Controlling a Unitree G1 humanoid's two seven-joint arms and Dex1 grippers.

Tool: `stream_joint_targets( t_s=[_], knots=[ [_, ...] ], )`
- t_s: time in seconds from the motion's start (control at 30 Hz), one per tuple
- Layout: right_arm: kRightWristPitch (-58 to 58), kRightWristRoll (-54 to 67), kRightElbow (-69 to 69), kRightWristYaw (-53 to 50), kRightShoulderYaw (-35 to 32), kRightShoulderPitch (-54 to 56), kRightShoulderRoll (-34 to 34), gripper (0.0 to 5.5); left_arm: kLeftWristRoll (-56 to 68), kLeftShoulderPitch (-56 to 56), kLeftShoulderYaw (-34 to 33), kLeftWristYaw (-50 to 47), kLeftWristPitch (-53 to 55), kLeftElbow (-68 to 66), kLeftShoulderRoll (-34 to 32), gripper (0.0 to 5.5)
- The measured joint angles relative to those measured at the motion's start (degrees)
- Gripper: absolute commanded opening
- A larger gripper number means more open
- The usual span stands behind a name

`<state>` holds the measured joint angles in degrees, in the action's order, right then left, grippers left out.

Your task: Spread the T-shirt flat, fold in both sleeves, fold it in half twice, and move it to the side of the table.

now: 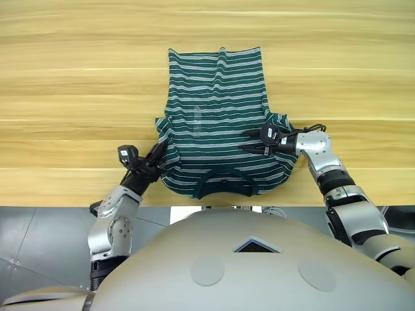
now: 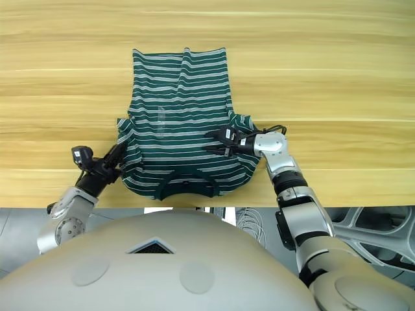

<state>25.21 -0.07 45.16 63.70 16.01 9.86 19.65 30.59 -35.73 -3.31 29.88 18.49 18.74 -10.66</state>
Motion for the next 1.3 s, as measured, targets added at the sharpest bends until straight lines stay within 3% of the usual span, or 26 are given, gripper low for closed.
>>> stream_joint_targets(
  t_s=[0.23,0.43,0.77,0.97,1.03,1.17,1.3],
  knots=[
    [0.1,0.0,0.0,-0.1,0.0,-0.1,-0.3,2.14,-8.8,1.2,11.1,0.0,4.9,-0.7,-5.2,0.01],
    [0.4,0.1,-0.3,-0.4,0.1,-0.8,-1.1,2.14,-13.4,3.2,13.4,-1.7,6.1,-2.8,-7.3,0.01],
    [0.4,0.1,-0.5,-0.6,0.2,-1.1,-1.5,2.14,-15.5,2.6,14.1,-3.8,7.8,4.9,-9.4,1.74],
    [0.8,1.1,1.0,0.2,-0.6,-0.6,-2.0,2.14,-12.0,2.3,10.2,-3.6,12.5,15.5,-11.6,2.75],
    [1.0,3.0,1.5,1.3,-2.3,-0.4,-2.0,2.14,-12.1,5.6,9.0,-3.7,12.3,15.9,-11.9,2.75],
    [-0.1,14.8,-4.2,10.7,-7.8,0.3,-1.8,2.14,-13.0,18.3,7.8,-1.9,6.9,3.0,-10.9,2.75],
    [-7.2,24.6,-16.4,16.1,-13.8,-7.8,4.6,2.14,-19.1,32.7,12.8,3.8,-6.8,-21.3,-9.6,2.75]
  ],
)
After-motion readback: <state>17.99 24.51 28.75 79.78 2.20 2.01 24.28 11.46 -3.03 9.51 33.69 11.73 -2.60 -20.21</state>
